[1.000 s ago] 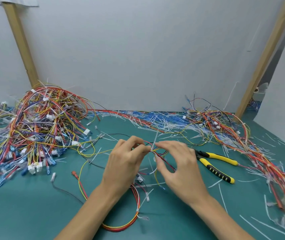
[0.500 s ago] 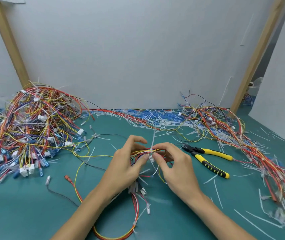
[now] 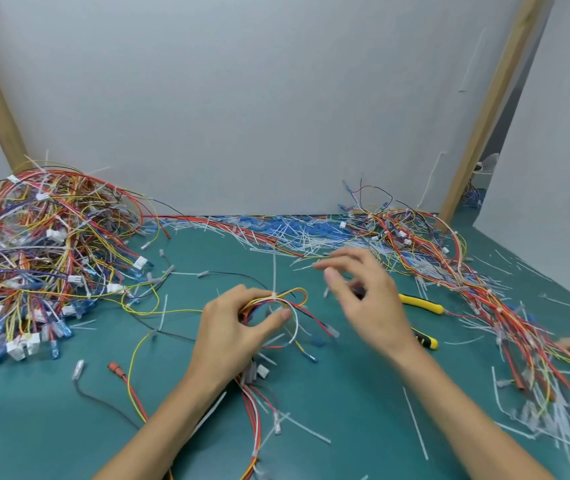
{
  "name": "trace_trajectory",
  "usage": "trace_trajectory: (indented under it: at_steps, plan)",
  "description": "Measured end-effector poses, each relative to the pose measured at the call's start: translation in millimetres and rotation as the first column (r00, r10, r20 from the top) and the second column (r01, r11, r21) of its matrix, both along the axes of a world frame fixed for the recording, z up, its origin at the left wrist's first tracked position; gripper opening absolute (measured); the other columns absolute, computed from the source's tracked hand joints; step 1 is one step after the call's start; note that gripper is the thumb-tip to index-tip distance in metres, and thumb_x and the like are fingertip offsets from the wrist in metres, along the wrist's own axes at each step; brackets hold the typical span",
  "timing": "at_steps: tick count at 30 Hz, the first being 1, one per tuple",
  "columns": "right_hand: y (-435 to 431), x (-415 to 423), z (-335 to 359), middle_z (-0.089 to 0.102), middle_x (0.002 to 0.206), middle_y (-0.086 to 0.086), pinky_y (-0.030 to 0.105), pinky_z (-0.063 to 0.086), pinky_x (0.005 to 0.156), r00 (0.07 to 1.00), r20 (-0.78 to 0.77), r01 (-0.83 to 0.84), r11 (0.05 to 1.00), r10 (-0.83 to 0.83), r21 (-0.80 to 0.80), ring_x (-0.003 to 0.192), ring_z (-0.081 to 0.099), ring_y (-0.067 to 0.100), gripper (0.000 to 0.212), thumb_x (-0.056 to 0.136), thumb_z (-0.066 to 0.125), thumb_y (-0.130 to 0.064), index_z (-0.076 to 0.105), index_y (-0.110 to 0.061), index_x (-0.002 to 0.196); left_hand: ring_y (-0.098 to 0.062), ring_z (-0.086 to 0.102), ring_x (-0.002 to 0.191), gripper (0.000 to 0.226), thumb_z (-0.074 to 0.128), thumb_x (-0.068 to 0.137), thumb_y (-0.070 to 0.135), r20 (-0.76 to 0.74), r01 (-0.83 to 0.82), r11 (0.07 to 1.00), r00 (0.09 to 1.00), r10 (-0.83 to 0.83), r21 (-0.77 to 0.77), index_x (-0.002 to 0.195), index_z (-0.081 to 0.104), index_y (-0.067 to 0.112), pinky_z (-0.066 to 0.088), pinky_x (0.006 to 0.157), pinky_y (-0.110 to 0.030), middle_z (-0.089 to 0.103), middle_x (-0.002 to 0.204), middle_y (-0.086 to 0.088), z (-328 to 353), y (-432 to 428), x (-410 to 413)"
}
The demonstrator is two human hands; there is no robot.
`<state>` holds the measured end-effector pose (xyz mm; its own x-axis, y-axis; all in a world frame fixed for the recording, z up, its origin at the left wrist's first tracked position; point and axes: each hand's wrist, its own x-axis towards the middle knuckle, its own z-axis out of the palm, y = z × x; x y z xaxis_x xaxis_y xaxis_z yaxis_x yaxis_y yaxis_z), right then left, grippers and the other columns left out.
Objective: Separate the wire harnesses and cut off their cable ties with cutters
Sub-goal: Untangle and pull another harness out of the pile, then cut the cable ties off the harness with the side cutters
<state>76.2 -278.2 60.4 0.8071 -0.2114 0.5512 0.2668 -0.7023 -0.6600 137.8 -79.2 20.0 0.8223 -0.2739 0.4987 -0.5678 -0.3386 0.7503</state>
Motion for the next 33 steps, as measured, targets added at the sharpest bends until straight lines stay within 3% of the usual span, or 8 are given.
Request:
trace_trajectory:
  at_steps: [3, 5, 8, 18, 21, 25, 29, 33]
  plan:
    - [-45, 1, 19, 0.064, 0.114, -0.015, 0.034, 0.048, 0.092, 0.948, -0.228, 0.176, 0.962, -0.223, -0.211, 0.107, 0.059, 0.005, 0.022, 0.094, 0.060, -0.043, 0.067, -0.036, 0.115, -0.009, 0.051, 0.063, 0.011, 0.085, 0.077, 0.030, 0.001, -0.019, 1.000, 1.000, 0.019, 0.023, 0.081, 0.075, 0.034, 0.033, 0.058, -0.014, 0.053, 0.063, 0.008, -1, 5, 9]
    - [-71, -2, 12, 0.055, 0.137, -0.004, 0.041, 0.039, 0.107, 0.729, -0.446, 0.193, 0.781, -0.520, -0.595, 0.131, 0.048, 0.019, 0.067, 0.088, 0.047, -0.071, 0.047, -0.033, 0.143, -0.005, 0.051, 0.063, 0.012, 0.085, 0.077, 0.024, -0.011, 0.007, 0.998, 1.000, -0.006, 0.062, 0.081, 0.075, 0.030, 0.033, 0.058, -0.013, 0.053, 0.062, 0.011, 1, 5, 17]
    - [-87, -6, -11, 0.033, 0.158, 0.004, 0.046, 0.026, 0.116, 0.478, -0.571, 0.075, 0.679, -0.667, -0.730, 0.145, 0.033, 0.029, 0.101, 0.080, 0.024, -0.091, 0.019, -0.028, 0.159, -0.002, 0.052, 0.063, 0.012, 0.084, 0.078, 0.018, -0.008, 0.053, 0.993, 0.999, -0.052, 0.104, 0.081, 0.076, 0.027, 0.034, 0.059, -0.011, 0.057, 0.064, 0.013, 0, 4, 22]
    - [-71, -12, -34, 0.057, 0.106, -0.008, 0.038, 0.029, 0.094, 0.695, -0.242, 0.120, 0.441, -0.677, -0.889, 0.103, 0.056, 0.019, 0.057, 0.098, 0.011, -0.066, 0.051, -0.030, 0.117, -0.010, 0.044, 0.059, 0.013, 0.085, 0.077, 0.022, 0.047, 0.064, 0.994, 0.997, -0.068, 0.083, 0.081, 0.075, 0.031, 0.030, 0.056, -0.018, 0.054, 0.065, 0.003, -2, 8, 22]
    - [-69, -13, -31, 0.061, 0.094, -0.005, 0.039, 0.033, 0.089, 0.797, -0.152, 0.232, 0.529, -0.584, -0.816, 0.091, 0.059, 0.022, 0.056, 0.097, 0.019, -0.064, 0.058, -0.025, 0.108, -0.009, 0.043, 0.059, 0.014, 0.085, 0.077, 0.020, 0.071, 0.035, 0.994, 0.997, -0.042, 0.100, 0.081, 0.076, 0.030, 0.029, 0.056, -0.018, 0.052, 0.064, 0.004, 0, 11, 19]
    - [-63, -25, -16, 0.057, 0.086, -0.008, 0.039, 0.041, 0.066, 0.940, -0.076, 0.279, 0.881, -0.332, -0.382, 0.074, 0.056, 0.020, 0.046, 0.094, 0.034, -0.061, 0.057, -0.022, 0.103, -0.009, 0.043, 0.060, 0.014, 0.084, 0.078, 0.018, 0.096, 0.003, 0.993, 0.995, -0.014, 0.116, 0.082, 0.076, 0.028, 0.029, 0.057, -0.016, 0.048, 0.065, 0.005, 3, 12, 16]
    - [-40, -32, -8, 0.053, 0.082, -0.014, 0.019, 0.038, 0.064, 0.981, -0.030, 0.172, 0.936, -0.190, -0.306, 0.078, 0.053, 0.004, 0.029, 0.086, 0.062, -0.056, 0.053, -0.031, 0.095, -0.006, 0.045, 0.061, 0.012, 0.083, 0.078, 0.016, 0.103, -0.016, 0.992, 0.995, 0.003, 0.128, 0.084, 0.077, 0.024, 0.029, 0.058, -0.014, 0.047, 0.064, 0.008, 5, 10, 13]
    - [-23, -36, -13, 0.052, 0.083, -0.008, 0.022, 0.036, 0.062, 0.982, -0.072, 0.130, 0.901, -0.175, -0.414, 0.070, 0.049, 0.016, 0.022, 0.075, 0.082, -0.019, 0.066, -0.020, 0.090, -0.002, 0.047, 0.061, 0.012, 0.082, 0.077, 0.013, 0.131, -0.026, 0.990, 0.991, 0.007, 0.141, 0.085, 0.077, 0.021, 0.029, 0.058, -0.010, 0.046, 0.064, 0.009, 5, 4, 5]
